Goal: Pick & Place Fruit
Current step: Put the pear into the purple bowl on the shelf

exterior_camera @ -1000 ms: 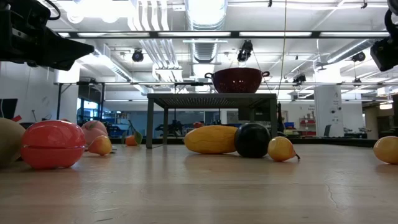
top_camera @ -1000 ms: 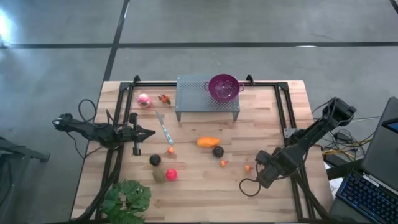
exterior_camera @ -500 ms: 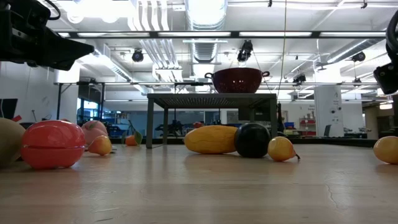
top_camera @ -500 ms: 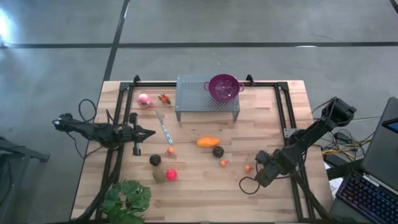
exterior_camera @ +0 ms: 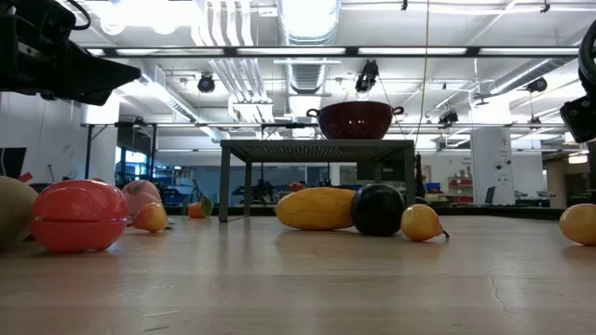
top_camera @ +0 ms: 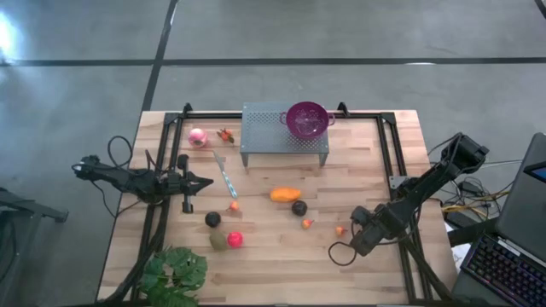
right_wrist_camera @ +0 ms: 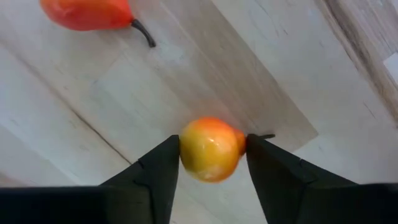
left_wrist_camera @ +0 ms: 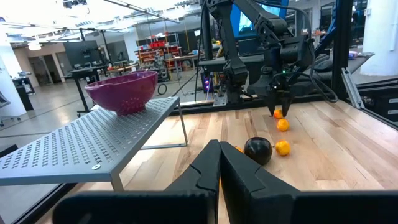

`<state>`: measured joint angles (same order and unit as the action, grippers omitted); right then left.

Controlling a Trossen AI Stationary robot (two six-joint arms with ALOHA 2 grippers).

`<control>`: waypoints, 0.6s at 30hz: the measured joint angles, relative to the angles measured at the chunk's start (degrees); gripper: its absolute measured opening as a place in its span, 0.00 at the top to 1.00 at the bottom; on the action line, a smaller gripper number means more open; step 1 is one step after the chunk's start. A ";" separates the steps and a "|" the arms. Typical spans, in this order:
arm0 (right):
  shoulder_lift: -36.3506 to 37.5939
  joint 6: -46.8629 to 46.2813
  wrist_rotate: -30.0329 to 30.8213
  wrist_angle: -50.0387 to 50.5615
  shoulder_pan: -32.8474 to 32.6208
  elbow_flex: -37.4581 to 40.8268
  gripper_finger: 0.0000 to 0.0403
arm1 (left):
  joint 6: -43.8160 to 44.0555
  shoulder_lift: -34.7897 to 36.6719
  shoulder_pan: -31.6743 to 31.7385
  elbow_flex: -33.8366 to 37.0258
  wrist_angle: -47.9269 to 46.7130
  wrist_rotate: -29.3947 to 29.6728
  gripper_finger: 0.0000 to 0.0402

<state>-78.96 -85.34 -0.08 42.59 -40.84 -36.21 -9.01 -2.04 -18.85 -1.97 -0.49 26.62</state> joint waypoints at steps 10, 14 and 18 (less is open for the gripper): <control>0.02 0.46 0.00 0.02 0.00 -0.02 0.65 | 0.00 0.02 0.01 0.01 0.00 0.00 0.97; 0.02 0.46 0.00 0.03 0.02 -0.02 0.63 | 0.01 0.02 0.02 0.01 0.00 0.01 0.97; 0.02 0.46 0.00 0.07 0.02 -0.02 0.64 | -0.01 0.01 0.02 0.01 0.00 -0.01 0.97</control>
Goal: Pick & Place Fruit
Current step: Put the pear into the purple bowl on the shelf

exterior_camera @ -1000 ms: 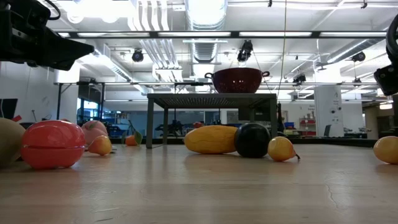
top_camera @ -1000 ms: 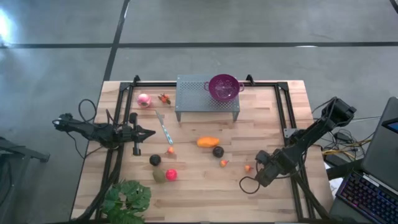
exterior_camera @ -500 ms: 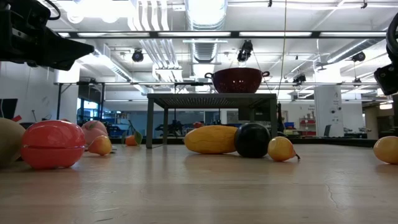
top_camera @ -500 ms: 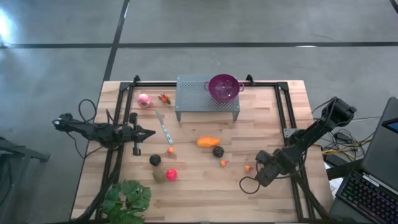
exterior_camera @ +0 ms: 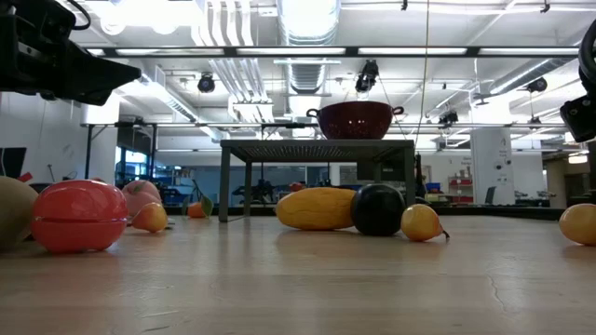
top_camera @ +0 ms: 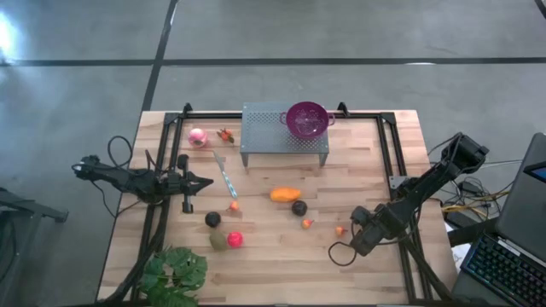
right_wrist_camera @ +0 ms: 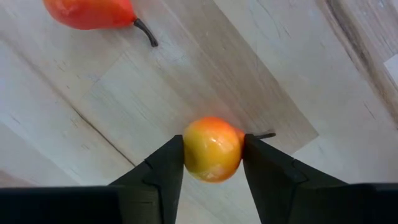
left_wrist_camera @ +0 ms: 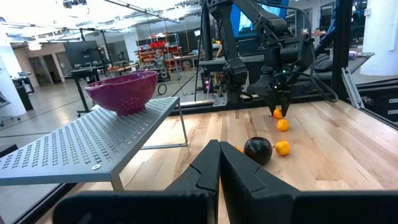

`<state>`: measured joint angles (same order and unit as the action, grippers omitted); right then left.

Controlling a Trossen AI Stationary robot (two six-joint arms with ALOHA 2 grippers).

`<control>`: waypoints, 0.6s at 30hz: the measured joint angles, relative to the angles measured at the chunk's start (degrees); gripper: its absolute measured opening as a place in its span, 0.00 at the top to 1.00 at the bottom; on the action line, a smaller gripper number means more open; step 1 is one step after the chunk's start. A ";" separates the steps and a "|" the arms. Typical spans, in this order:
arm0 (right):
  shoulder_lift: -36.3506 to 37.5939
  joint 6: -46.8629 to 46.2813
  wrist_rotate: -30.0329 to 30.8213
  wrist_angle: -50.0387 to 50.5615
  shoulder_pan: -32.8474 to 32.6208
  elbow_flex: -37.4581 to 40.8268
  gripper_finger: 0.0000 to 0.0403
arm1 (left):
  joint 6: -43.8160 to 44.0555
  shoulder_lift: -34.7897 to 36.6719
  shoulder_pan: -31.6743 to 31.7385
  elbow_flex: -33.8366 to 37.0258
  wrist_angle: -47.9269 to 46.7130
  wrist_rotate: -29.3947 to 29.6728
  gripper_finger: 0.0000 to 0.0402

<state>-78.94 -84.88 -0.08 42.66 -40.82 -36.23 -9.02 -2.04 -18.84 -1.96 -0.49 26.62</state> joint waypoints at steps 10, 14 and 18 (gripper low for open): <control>0.00 -0.01 0.00 -0.01 0.00 0.00 0.64 | 0.01 0.01 -0.01 -0.02 0.00 0.01 0.97; 0.00 0.00 0.00 0.01 0.00 0.00 0.64 | 0.00 0.02 0.01 0.00 0.02 0.02 0.97; 0.01 0.00 0.00 -0.01 0.00 0.00 0.66 | 0.00 0.01 -0.01 -0.01 0.01 0.01 0.97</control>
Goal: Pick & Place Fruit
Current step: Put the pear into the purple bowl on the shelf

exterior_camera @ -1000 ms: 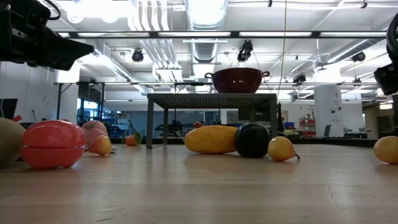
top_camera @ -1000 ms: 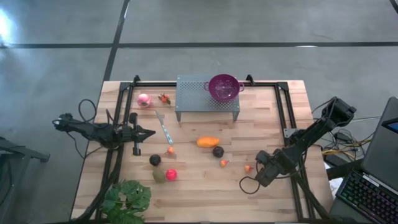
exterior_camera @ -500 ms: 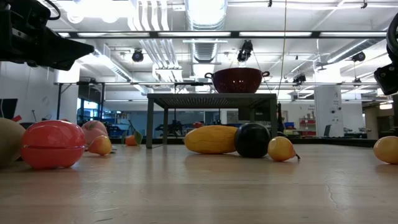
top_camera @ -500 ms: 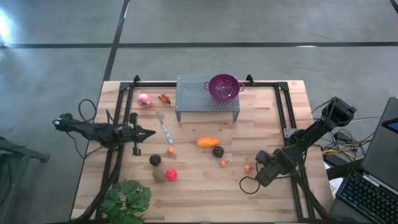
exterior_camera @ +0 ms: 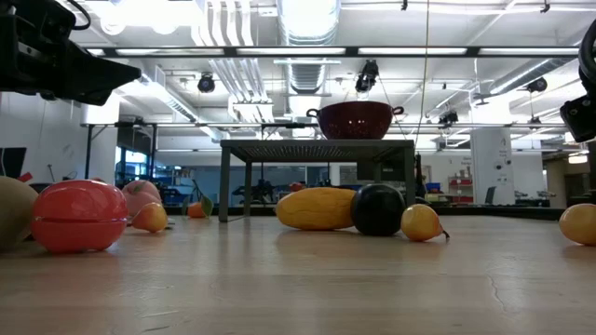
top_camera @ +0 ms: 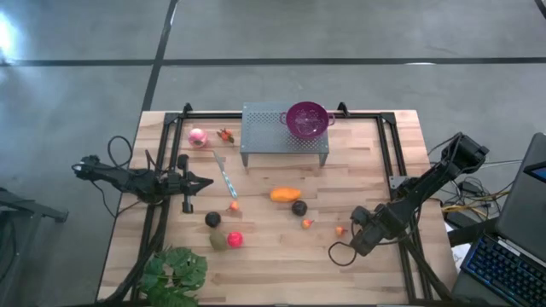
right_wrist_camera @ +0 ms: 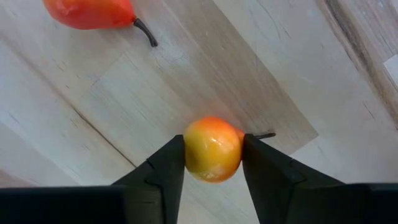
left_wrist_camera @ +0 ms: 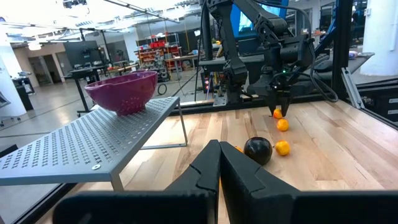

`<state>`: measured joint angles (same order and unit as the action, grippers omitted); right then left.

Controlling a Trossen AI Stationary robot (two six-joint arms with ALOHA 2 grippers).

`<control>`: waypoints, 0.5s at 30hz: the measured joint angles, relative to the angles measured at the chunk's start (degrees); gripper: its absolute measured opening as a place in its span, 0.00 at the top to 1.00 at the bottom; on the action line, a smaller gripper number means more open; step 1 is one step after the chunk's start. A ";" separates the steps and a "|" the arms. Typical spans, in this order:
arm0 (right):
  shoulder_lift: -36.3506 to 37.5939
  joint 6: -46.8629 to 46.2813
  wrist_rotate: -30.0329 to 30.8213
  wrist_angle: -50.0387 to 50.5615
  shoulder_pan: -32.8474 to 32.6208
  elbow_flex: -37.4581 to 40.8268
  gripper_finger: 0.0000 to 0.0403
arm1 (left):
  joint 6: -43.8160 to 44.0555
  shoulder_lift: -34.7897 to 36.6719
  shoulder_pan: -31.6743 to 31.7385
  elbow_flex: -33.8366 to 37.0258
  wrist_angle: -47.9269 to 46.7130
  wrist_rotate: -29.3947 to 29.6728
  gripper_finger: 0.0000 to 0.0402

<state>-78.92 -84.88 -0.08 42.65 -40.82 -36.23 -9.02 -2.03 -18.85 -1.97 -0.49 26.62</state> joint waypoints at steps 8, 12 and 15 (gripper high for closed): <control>0.66 0.08 0.00 0.20 0.19 0.02 0.63 | 0.00 0.01 0.02 -0.01 -0.01 -0.01 0.97; 0.97 1.92 0.04 0.23 1.44 0.00 0.64 | 0.01 0.01 0.01 0.01 0.00 0.01 0.97; 1.10 4.80 0.04 0.43 2.98 -0.86 0.66 | 0.01 0.01 0.02 0.01 0.01 0.01 0.97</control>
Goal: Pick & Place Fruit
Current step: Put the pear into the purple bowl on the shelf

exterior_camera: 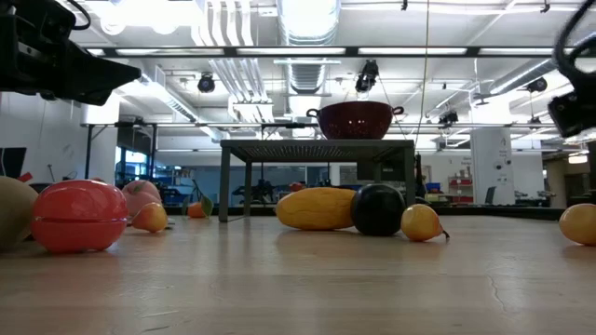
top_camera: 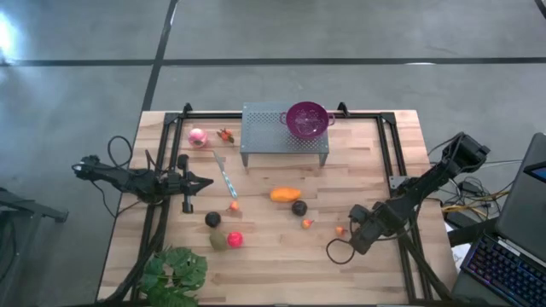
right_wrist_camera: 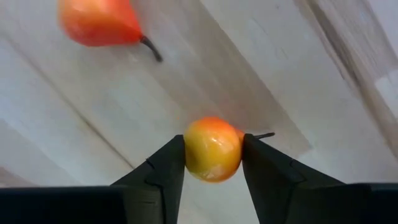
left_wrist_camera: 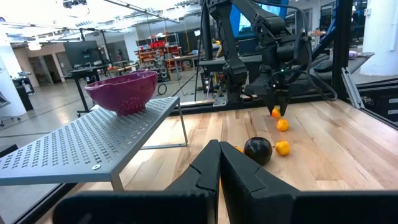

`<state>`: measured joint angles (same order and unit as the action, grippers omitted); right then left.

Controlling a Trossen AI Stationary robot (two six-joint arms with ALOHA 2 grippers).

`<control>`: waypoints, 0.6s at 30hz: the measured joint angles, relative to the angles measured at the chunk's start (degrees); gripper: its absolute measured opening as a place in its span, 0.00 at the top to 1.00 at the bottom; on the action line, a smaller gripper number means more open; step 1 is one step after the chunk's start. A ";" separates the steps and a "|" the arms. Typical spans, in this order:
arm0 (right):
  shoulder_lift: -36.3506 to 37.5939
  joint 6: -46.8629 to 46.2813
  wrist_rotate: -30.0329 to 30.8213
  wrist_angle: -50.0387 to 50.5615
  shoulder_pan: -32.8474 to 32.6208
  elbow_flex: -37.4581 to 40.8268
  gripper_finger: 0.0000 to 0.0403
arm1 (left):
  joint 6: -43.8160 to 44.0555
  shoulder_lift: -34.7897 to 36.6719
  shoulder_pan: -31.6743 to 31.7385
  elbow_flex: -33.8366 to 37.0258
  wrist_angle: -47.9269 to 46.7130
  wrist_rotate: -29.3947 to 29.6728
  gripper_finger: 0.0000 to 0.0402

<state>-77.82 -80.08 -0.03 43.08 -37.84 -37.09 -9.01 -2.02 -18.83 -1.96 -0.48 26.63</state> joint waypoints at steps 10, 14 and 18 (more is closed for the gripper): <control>0.15 13.46 2.13 0.13 7.09 -6.36 0.64 | -0.01 -0.02 -0.02 0.00 -0.01 -0.02 0.97; 0.15 20.12 4.34 0.14 10.04 -10.08 0.66 | -0.01 0.00 0.00 0.00 -0.01 0.00 0.97; 0.11 27.40 6.62 0.07 13.06 -14.46 0.67 | -0.01 -0.01 -0.01 -0.01 0.00 -0.01 0.97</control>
<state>-77.71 -52.69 6.59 43.16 -24.78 -51.55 -9.02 -2.03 -18.84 -1.97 -0.48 26.62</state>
